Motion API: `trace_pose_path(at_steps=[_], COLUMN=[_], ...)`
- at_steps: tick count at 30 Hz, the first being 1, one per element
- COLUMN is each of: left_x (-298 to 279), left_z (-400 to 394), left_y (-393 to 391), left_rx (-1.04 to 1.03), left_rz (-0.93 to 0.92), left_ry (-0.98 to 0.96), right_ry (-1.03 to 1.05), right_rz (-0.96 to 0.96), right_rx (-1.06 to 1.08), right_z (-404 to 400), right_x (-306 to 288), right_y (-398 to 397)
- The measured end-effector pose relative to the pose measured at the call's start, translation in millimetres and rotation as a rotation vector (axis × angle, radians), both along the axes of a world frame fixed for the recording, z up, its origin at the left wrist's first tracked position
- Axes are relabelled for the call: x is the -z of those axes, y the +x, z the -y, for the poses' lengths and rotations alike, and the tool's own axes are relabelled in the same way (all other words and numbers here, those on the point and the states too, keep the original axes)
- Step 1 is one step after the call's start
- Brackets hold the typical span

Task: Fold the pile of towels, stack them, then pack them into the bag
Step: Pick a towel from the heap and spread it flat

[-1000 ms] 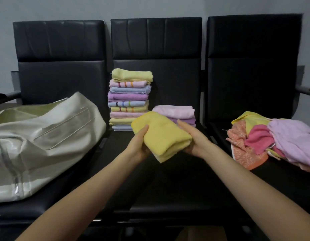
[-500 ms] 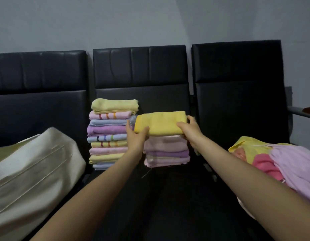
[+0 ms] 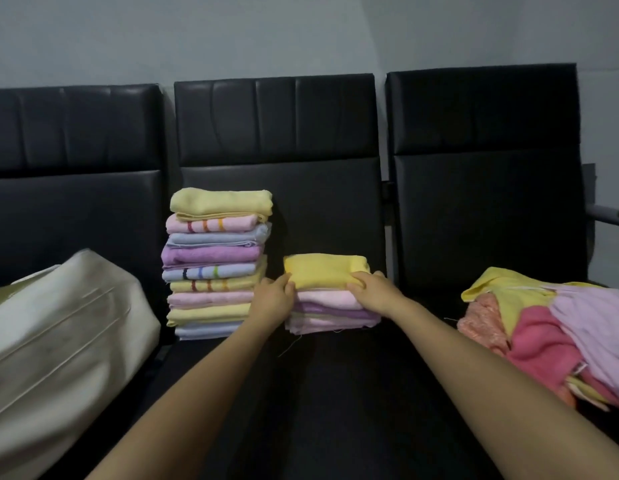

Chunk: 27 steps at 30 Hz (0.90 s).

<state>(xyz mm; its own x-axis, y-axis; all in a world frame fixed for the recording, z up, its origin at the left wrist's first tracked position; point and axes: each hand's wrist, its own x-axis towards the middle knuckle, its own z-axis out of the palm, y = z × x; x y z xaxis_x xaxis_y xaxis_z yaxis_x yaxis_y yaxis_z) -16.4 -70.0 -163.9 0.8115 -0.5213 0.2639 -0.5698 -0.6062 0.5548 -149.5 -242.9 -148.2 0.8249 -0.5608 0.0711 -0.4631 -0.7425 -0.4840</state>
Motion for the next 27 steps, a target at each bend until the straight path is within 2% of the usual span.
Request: trace_pose_path(at_steps=[3, 6, 8, 10, 12, 16, 18, 20, 21, 22, 24, 27], left_x=[-10.2, -14.8, -12.9, -5.1, 7.6, 37.5, 47.2, 56.2, 61.1, 64.8, 72.2, 81.8], left_z=[-4.1, 0.7, 14.3, 33.9, 56.7, 98.4, 117.5, 136.3, 145.3, 152.4, 163.0, 167.7], left_y=[-28.8, -66.3, -94.1, -123.4, -153.2, -207.1, -235.8, -264.6, -278.5, -292.6, -313.5, -319.4], left_rx=[-0.061, 0.011, 0.139, 0.275, 0.370, 0.465, 0.488, 0.502, 0.510, 0.515, 0.484, 0.425], left_rz=[0.117, 0.251, 0.186, 0.043, -0.108, -0.288, -0.359, -0.372, -0.361, -0.320, -0.162, -0.036], left_ry=[-0.143, -0.247, -0.280, -0.301, -0.301, -0.260, -0.248, -0.235, -0.207, -0.159, -0.056, -0.075], right_ry=[0.118, 0.161, 0.172, 0.160, 0.068, -0.233, -0.230, -0.241, -0.278, -0.309, -0.355, -0.209], right_rz=[0.222, 0.389, 0.413, 0.473, 0.509, 0.415, 0.147, -0.118, -0.183, -0.196, -0.097, 0.151], right_rx=[-0.029, 0.018, 0.069, 0.149, 0.284, 0.689, 0.794, 0.775, 0.741, 0.713, 0.697, 0.672], right_z=[-6.4, -5.5, 3.2, 17.3, 36.4, 80.8, 97.8, 111.2, 116.2, 120.2, 126.0, 128.0], right_x=[-0.9, 5.3, 11.7, 14.8, 15.3, 13.5, 18.3, 33.3, 43.3, 51.2, 59.4, 53.7], right_y=[-32.6, -76.0, -110.7, -149.1, -188.8, -259.0, -290.4, -310.8, -316.2, -318.9, -319.0, -322.4])
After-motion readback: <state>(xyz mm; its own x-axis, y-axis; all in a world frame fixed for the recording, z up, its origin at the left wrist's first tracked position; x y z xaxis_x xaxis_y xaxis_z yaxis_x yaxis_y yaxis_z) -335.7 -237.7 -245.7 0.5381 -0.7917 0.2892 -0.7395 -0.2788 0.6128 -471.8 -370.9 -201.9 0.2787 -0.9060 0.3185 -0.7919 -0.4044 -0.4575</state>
